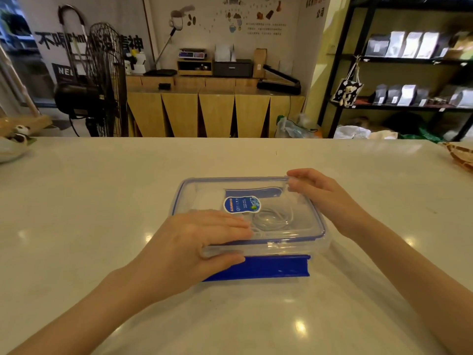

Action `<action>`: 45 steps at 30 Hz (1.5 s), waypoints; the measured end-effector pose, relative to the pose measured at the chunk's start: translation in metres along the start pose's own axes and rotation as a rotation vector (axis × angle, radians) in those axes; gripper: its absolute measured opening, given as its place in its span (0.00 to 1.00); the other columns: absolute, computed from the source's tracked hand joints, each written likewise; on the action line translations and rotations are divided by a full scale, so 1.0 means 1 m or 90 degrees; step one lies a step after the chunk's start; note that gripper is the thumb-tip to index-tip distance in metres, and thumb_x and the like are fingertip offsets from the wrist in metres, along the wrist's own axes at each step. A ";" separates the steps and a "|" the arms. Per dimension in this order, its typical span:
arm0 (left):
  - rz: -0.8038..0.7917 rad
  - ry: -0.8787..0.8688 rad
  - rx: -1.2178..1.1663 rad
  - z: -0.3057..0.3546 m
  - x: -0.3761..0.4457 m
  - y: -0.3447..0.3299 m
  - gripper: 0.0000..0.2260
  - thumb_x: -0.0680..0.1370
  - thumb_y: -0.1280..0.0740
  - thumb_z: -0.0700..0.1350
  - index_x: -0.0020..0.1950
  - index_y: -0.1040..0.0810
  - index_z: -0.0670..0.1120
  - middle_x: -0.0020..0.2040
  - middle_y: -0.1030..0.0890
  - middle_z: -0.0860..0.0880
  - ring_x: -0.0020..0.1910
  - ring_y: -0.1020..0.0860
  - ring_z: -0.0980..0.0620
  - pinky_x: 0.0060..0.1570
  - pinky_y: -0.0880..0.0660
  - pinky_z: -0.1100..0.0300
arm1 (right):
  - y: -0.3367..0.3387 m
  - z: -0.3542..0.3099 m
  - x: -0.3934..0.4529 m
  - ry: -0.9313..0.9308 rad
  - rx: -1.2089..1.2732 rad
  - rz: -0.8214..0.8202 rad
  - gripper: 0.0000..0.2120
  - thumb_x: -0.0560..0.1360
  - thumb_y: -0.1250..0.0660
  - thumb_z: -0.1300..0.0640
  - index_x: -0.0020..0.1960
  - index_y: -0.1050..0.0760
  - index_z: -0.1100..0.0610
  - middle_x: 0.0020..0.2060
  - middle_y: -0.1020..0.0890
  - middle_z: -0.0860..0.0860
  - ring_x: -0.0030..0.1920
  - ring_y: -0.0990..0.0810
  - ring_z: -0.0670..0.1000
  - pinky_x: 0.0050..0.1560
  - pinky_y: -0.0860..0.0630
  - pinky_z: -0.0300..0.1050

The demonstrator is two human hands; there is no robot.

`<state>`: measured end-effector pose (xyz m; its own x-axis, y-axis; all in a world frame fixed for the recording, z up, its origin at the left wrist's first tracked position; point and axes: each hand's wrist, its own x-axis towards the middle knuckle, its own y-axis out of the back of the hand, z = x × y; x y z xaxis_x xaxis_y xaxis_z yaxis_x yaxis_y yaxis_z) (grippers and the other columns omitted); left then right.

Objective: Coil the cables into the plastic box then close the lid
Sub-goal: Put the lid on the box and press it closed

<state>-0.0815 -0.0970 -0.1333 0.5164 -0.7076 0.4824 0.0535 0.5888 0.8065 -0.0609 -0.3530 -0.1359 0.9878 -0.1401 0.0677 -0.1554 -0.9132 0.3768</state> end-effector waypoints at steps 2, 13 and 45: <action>-0.004 0.012 0.026 -0.001 -0.001 -0.001 0.18 0.71 0.36 0.56 0.57 0.21 0.50 0.57 0.20 0.55 0.58 0.26 0.61 0.58 0.29 0.66 | 0.004 -0.002 -0.001 0.067 -0.146 0.046 0.15 0.74 0.39 0.47 0.60 0.30 0.47 0.55 0.25 0.43 0.55 0.27 0.45 0.49 0.27 0.38; -0.062 -0.038 0.208 0.005 -0.010 -0.002 0.32 0.66 0.35 0.64 0.63 0.26 0.44 0.62 0.23 0.49 0.62 0.27 0.54 0.60 0.32 0.61 | -0.018 0.001 -0.080 0.543 -0.572 -0.073 0.36 0.64 0.34 0.33 0.65 0.32 0.54 0.63 0.24 0.49 0.65 0.28 0.48 0.63 0.30 0.48; -0.148 0.063 -0.130 -0.013 0.033 0.031 0.17 0.69 0.38 0.62 0.52 0.20 0.56 0.49 0.17 0.58 0.50 0.22 0.62 0.44 0.25 0.67 | -0.005 -0.033 -0.044 0.350 -0.182 -0.153 0.16 0.71 0.36 0.44 0.46 0.17 0.54 0.42 0.15 0.46 0.47 0.19 0.45 0.46 0.23 0.42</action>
<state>-0.0521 -0.0966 -0.0965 0.5505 -0.7969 0.2488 0.3454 0.4887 0.8012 -0.1041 -0.3294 -0.1101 0.8586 0.3397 0.3839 -0.0018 -0.7468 0.6650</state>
